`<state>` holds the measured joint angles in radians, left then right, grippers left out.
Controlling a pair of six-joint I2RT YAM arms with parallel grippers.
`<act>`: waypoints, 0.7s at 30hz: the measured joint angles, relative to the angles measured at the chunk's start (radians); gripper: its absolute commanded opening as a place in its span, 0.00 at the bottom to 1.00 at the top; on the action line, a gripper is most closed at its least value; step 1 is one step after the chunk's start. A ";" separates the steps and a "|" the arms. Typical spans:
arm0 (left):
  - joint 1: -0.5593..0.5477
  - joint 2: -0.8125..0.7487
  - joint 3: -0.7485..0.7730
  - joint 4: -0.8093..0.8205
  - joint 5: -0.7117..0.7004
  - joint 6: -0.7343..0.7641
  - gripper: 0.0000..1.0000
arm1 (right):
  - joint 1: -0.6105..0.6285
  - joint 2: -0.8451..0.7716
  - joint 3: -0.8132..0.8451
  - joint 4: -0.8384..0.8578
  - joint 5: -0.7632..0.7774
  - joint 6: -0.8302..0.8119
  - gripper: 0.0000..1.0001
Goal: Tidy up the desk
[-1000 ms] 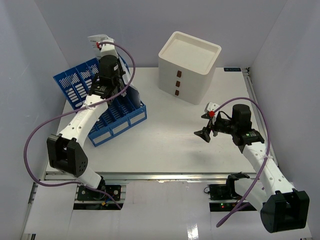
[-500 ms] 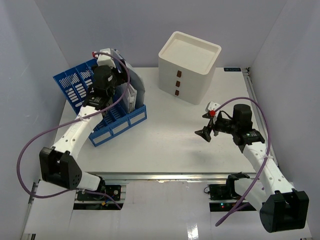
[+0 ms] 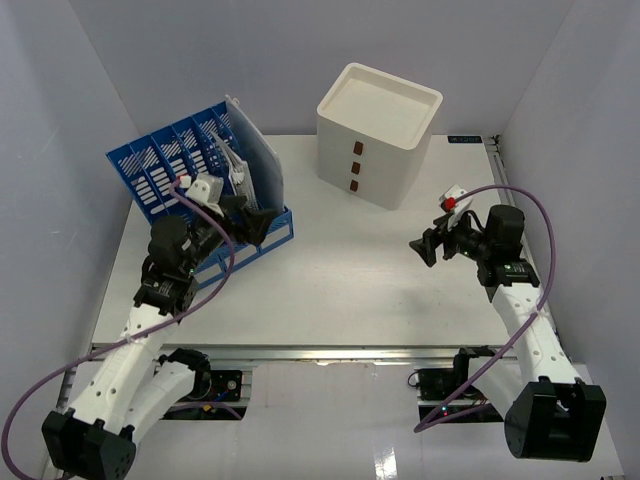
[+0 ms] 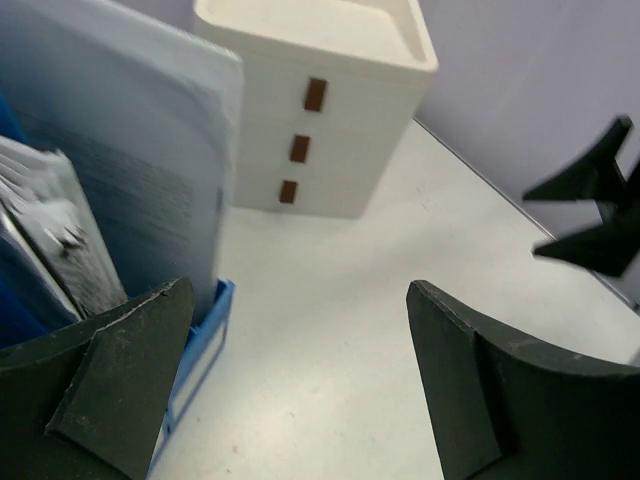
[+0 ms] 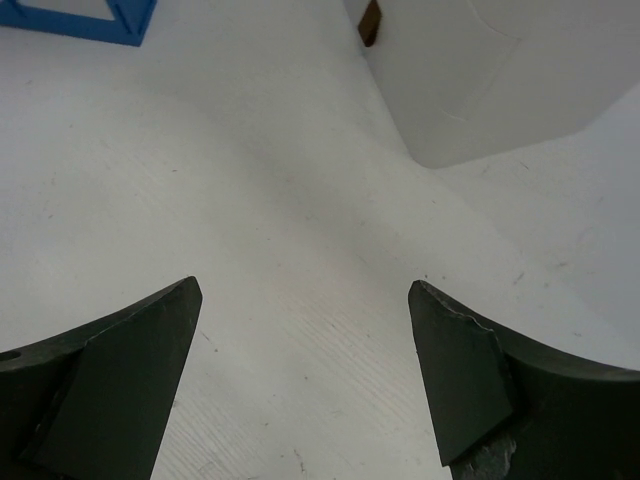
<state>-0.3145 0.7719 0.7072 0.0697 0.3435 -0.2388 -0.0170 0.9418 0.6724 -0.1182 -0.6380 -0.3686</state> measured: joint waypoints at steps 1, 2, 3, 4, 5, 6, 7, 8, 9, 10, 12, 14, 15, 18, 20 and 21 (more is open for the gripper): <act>0.000 -0.027 -0.026 -0.006 0.024 0.002 0.98 | -0.012 0.000 0.000 0.005 0.016 0.018 0.90; 0.000 -0.051 -0.049 -0.014 0.048 0.003 0.98 | -0.023 0.000 0.000 0.010 0.032 0.035 0.90; 0.000 -0.071 -0.064 -0.015 0.071 0.007 0.98 | -0.028 -0.003 -0.001 0.014 0.048 0.052 0.90; 0.000 -0.090 -0.082 -0.017 0.092 0.012 0.98 | -0.029 -0.011 -0.004 0.016 0.062 0.066 0.90; 0.000 -0.110 -0.100 -0.019 0.111 0.017 0.98 | -0.029 -0.020 -0.009 0.018 0.078 0.081 0.90; 0.000 -0.130 -0.119 -0.017 0.125 0.021 0.98 | -0.029 -0.038 -0.020 0.026 0.107 0.100 0.90; 0.000 -0.153 -0.142 -0.019 0.139 0.026 0.98 | -0.028 -0.059 -0.034 0.030 0.135 0.114 0.90; 0.000 -0.173 -0.161 -0.023 0.150 0.030 0.98 | -0.028 -0.078 -0.045 0.034 0.166 0.129 0.90; 0.000 -0.191 -0.176 -0.032 0.159 0.032 0.98 | -0.028 -0.095 -0.056 0.037 0.201 0.144 0.90; 0.000 -0.206 -0.187 -0.042 0.168 0.035 0.98 | -0.028 -0.112 -0.068 0.040 0.239 0.158 0.90; 0.000 -0.222 -0.191 -0.051 0.183 0.038 0.98 | -0.029 -0.135 -0.088 0.045 0.306 0.181 0.90; 0.000 -0.228 -0.191 -0.051 0.196 0.040 0.98 | -0.029 -0.150 -0.106 0.046 0.358 0.195 0.90; 0.000 -0.230 -0.191 -0.052 0.202 0.040 0.98 | -0.029 -0.155 -0.114 0.047 0.380 0.202 0.90; 0.000 -0.232 -0.191 -0.058 0.213 0.046 0.98 | -0.038 -0.168 -0.121 0.045 0.413 0.212 0.90; 0.000 -0.238 -0.191 -0.067 0.213 0.048 0.98 | -0.049 -0.185 -0.128 0.046 0.420 0.217 0.90; 0.000 -0.242 -0.191 -0.071 0.212 0.048 0.98 | -0.054 -0.194 -0.131 0.046 0.420 0.219 0.90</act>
<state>-0.3145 0.5297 0.5159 -0.0016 0.5556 -0.1904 -0.0707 0.7479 0.5418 -0.0726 -0.2180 -0.1494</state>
